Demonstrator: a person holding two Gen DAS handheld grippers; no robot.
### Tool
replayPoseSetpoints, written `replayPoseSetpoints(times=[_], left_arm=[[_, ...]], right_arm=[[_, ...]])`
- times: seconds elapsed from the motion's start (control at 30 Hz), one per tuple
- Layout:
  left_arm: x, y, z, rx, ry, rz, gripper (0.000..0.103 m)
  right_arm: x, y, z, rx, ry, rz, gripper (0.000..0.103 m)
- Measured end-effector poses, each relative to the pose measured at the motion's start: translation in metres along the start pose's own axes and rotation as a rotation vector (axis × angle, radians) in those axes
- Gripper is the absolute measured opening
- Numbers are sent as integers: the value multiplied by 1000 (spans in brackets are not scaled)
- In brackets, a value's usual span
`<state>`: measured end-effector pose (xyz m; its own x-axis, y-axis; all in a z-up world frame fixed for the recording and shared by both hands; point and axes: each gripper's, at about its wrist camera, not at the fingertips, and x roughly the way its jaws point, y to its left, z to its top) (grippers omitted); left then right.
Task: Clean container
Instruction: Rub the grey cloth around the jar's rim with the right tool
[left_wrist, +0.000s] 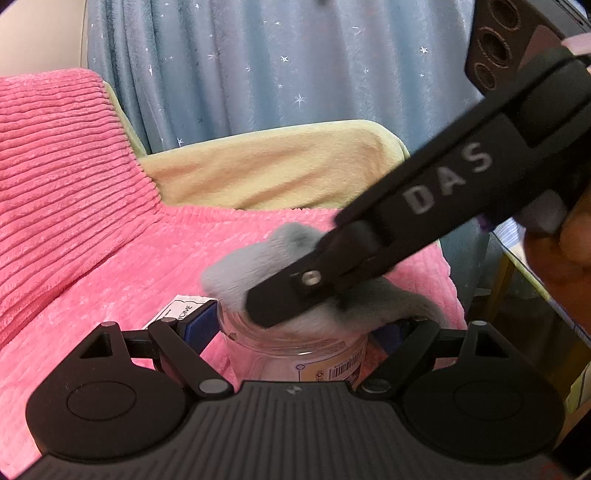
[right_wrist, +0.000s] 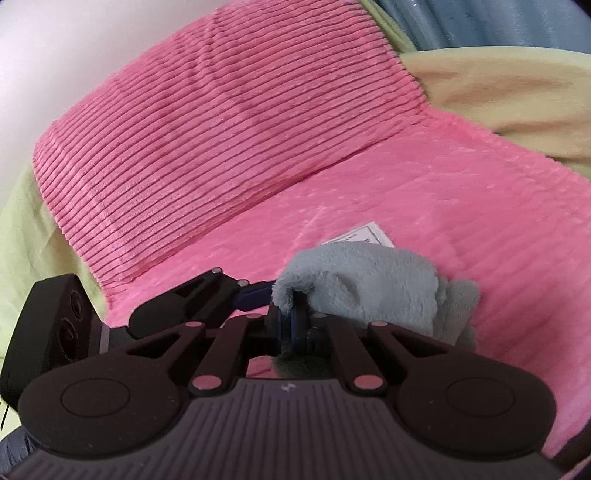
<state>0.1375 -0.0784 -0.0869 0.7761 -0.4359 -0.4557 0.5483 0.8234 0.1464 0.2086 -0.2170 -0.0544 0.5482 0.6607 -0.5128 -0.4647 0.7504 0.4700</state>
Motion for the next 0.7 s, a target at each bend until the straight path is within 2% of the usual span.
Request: replayPoseSetpoints(times=[0.4, 0.47, 0.7], left_arm=[[3, 8, 0, 0, -4, -8, 86], [3, 8, 0, 2, -4, -9, 86], [3, 5, -1, -1, -3, -3, 86]], right_arm=[[7, -17, 12, 16, -49, -57, 1], [0, -21, 13, 13, -37, -73, 1], [-17, -26, 8, 26, 41, -25, 2]])
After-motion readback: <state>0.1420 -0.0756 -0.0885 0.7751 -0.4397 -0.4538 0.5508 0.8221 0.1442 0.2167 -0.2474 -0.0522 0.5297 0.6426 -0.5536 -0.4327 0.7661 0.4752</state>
